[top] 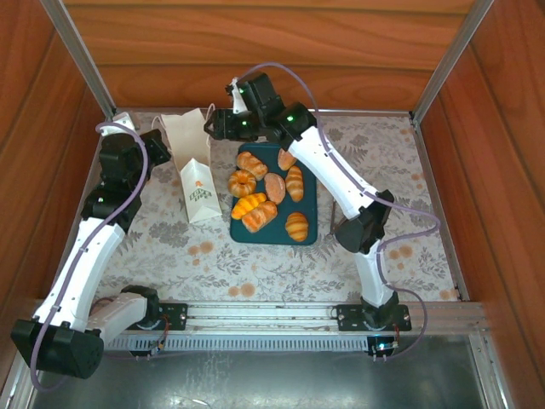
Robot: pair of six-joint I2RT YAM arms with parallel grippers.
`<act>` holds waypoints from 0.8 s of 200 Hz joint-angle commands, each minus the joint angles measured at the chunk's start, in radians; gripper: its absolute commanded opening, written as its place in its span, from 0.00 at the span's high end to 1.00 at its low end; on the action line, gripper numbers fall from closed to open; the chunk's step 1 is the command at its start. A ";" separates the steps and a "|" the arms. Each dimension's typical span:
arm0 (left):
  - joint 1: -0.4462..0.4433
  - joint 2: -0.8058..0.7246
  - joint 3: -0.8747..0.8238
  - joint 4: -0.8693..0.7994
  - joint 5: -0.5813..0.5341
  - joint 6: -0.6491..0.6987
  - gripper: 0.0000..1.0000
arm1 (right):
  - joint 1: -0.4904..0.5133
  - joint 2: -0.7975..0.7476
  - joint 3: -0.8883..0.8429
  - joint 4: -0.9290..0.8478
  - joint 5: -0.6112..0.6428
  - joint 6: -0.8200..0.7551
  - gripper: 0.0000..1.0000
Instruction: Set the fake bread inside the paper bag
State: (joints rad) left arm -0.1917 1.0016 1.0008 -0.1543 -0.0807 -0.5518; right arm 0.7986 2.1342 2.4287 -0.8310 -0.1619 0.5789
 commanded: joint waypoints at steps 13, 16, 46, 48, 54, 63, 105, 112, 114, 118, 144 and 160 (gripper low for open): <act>0.031 -0.013 -0.015 0.022 0.016 -0.018 1.00 | 0.001 0.005 0.032 0.006 0.044 -0.014 0.66; 0.037 -0.012 -0.014 0.022 0.017 -0.018 1.00 | 0.001 0.004 0.031 0.004 0.044 -0.016 0.70; 0.085 -0.010 -0.016 0.030 0.049 -0.049 1.00 | -0.001 -0.026 -0.001 -0.002 0.065 -0.030 1.00; 0.089 -0.011 -0.017 0.031 0.051 -0.051 1.00 | -0.002 -0.030 -0.007 -0.001 0.066 -0.031 1.00; 0.097 -0.012 -0.017 0.034 0.055 -0.056 1.00 | -0.002 -0.042 -0.021 0.003 0.074 -0.032 1.00; 0.108 -0.012 -0.016 0.034 0.061 -0.064 1.00 | -0.002 -0.062 -0.049 0.014 0.086 -0.033 1.00; 0.149 -0.003 -0.006 0.014 0.083 -0.085 1.00 | -0.007 -0.141 -0.164 0.064 0.133 -0.023 1.00; 0.149 -0.001 -0.009 0.014 0.087 -0.086 1.00 | -0.008 -0.143 -0.171 0.066 0.132 -0.019 0.99; 0.149 -0.001 -0.009 0.016 0.088 -0.087 1.00 | -0.008 -0.143 -0.172 0.068 0.131 -0.018 0.99; 0.150 -0.001 -0.011 0.016 0.090 -0.088 1.00 | -0.009 -0.142 -0.175 0.069 0.128 -0.018 0.98; 0.151 -0.001 -0.023 0.019 0.102 -0.094 1.00 | -0.010 -0.133 -0.171 0.067 0.111 -0.011 0.90; 0.151 -0.004 -0.029 0.018 0.106 -0.091 1.00 | -0.011 -0.131 -0.171 0.068 0.102 -0.008 0.81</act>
State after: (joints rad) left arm -0.0525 1.0004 0.9890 -0.1490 0.0029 -0.6304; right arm 0.7967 2.0129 2.2658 -0.7780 -0.0540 0.5655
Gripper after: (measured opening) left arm 0.051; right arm 0.144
